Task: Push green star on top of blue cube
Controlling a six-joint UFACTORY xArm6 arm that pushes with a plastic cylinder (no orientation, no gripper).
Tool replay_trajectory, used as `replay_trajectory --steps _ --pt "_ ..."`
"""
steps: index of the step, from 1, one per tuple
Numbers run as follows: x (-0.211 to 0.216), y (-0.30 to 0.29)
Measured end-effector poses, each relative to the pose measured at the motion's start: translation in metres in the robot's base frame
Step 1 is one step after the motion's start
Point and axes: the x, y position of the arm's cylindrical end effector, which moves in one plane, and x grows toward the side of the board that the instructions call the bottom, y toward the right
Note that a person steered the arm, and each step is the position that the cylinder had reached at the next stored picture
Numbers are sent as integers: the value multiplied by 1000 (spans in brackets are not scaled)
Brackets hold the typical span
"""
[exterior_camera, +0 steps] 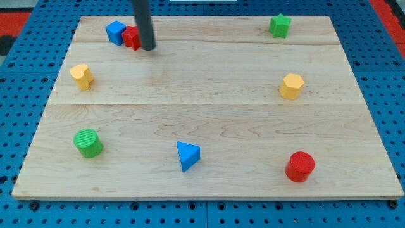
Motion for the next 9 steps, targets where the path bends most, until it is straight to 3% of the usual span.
replay_trajectory --steps 2,3,4,5,6,7,8,9 --pt "-1 171" --pt "-30 265" --pt "-60 288" --pt "-73 200" --pt "-72 169" --pt "-82 226" --pt "-102 217" --pt "-101 167"
